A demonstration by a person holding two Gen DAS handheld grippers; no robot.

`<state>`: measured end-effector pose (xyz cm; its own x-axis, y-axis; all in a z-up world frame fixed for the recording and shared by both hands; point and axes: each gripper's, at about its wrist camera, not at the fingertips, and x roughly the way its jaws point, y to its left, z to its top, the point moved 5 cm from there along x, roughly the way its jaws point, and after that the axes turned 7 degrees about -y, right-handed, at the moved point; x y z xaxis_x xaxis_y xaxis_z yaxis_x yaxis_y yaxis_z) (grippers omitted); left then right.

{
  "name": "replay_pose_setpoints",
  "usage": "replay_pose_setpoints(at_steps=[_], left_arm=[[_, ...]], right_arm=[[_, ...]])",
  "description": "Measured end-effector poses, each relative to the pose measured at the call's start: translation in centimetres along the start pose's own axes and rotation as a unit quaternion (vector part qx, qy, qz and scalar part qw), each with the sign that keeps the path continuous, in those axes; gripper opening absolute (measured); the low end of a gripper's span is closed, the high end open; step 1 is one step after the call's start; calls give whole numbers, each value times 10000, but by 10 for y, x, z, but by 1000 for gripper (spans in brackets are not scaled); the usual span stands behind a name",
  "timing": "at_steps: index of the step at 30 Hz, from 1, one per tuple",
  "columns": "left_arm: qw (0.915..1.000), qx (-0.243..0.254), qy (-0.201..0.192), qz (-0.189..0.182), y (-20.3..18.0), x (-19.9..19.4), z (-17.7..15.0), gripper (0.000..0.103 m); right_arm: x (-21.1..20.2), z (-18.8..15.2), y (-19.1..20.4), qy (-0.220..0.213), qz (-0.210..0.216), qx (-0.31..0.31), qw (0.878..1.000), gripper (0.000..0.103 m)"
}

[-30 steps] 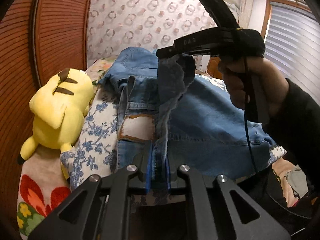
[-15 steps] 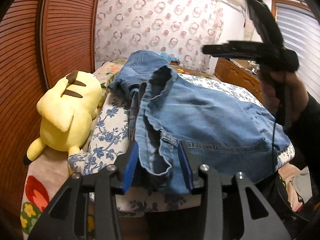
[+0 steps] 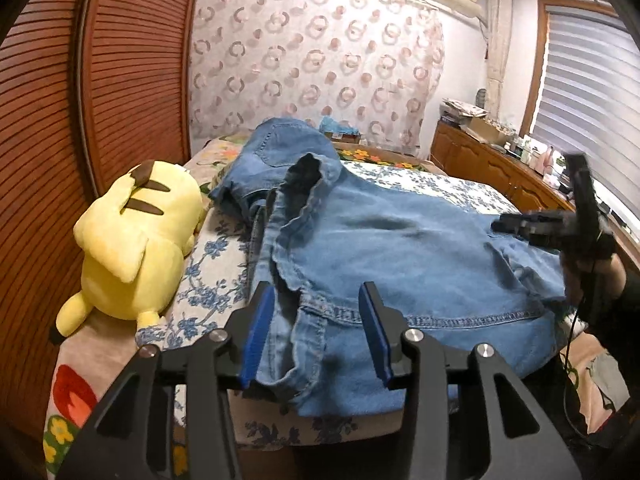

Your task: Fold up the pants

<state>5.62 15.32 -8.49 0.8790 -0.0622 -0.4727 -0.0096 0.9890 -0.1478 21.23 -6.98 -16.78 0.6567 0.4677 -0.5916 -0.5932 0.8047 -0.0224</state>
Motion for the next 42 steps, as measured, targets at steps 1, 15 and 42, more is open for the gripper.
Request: replay_pose_setpoints(at_steps=[1,15,42], left_arm=[[10000,37,69,-17,-1,4,-1,36],[9985,7,537,76,5,31,-22,13],[9990,257,258,-241,-28,13,8,62]], right_arm=[[2,-8,-3,62,-17,41,10000,47],[25,-42,-12,449,-181,202,9986,48],[25,-44,-13,435,-149,220,9987,52]])
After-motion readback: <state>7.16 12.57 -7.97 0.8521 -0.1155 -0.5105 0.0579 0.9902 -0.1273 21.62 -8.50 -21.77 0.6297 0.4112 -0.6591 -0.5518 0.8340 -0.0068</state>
